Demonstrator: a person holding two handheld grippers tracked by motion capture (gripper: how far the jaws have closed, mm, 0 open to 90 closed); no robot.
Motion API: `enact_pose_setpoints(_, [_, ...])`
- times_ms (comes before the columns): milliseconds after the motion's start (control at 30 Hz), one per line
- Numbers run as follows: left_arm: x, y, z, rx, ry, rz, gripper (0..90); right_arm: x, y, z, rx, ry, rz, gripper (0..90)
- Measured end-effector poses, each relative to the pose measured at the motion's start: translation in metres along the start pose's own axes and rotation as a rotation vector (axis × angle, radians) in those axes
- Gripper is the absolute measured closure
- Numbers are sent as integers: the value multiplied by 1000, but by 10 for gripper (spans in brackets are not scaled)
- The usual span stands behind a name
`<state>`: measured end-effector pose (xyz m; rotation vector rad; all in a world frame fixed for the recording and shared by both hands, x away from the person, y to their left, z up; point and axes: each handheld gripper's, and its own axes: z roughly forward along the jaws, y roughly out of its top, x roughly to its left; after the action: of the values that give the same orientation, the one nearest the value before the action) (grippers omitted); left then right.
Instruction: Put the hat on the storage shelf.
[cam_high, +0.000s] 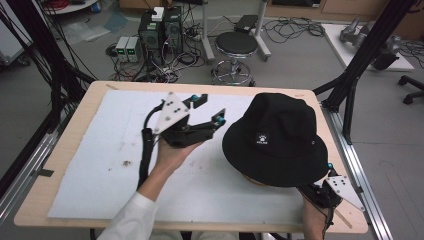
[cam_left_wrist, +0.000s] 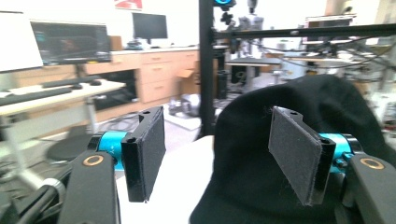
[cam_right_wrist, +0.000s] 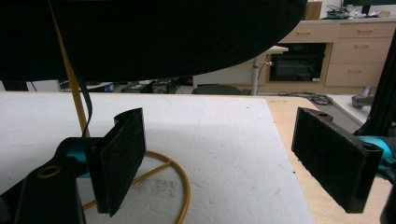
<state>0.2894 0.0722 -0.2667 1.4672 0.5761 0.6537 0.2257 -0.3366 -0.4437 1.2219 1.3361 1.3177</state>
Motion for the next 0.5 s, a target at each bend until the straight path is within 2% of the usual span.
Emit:
enact_pose_setpoints(200, [32, -5, -47, 12, 121, 1, 349, 0, 0, -1, 0, -2, -1, 170])
enact_pose_setpoints(367, [63, -13, -89, 13, 231, -28, 346, 0, 0, -1, -1, -4, -3, 170])
enact_pose_setpoints(500, [82, -24, -114, 10, 335, -23, 340, 1, 0, -2, -1, -6, 4, 170])
